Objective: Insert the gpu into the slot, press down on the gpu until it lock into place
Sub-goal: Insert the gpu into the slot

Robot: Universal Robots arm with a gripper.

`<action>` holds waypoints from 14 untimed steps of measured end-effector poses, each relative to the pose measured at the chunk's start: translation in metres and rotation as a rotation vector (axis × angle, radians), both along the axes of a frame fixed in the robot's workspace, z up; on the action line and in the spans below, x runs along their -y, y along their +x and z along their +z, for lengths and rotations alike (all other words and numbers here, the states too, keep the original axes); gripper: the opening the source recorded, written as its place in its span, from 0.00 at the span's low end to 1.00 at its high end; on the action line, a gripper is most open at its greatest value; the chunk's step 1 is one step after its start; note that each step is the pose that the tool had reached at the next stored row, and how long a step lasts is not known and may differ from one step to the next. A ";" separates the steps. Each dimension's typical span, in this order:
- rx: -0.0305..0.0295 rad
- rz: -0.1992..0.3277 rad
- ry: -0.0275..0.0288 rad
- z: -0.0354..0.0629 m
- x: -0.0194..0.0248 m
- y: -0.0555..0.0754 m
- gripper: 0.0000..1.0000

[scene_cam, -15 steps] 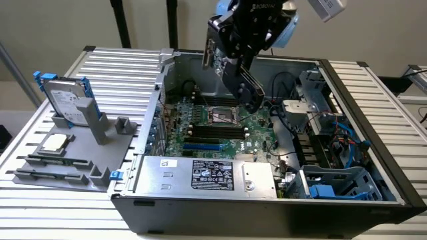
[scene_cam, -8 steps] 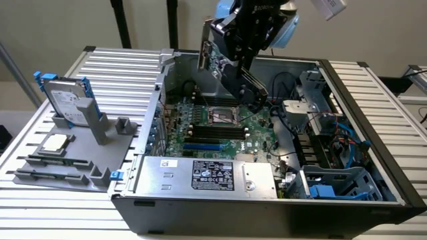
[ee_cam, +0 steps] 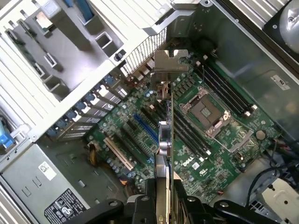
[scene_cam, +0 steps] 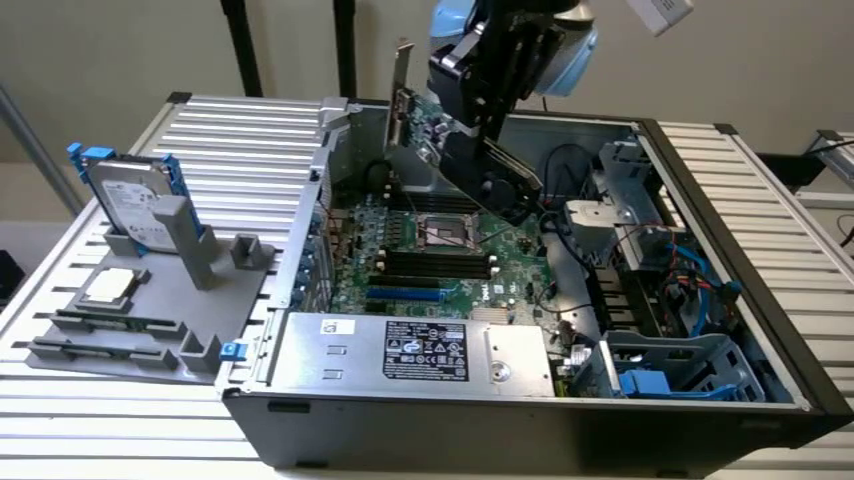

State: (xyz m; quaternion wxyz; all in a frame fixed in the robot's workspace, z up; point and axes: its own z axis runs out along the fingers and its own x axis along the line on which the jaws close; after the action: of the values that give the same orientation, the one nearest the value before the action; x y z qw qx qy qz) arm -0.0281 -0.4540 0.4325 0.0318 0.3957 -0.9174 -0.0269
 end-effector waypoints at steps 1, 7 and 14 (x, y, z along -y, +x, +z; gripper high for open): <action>0.0003 0.018 -0.0001 -0.0002 0.0000 0.000 0.26; 0.0021 0.128 -0.0001 -0.0013 0.0000 0.000 0.26; 0.0043 0.255 -0.0001 -0.0028 0.0000 0.000 0.26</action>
State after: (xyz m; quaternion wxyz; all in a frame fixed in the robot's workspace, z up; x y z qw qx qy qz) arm -0.0281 -0.4540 0.4297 0.0330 0.5092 -0.8597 -0.0218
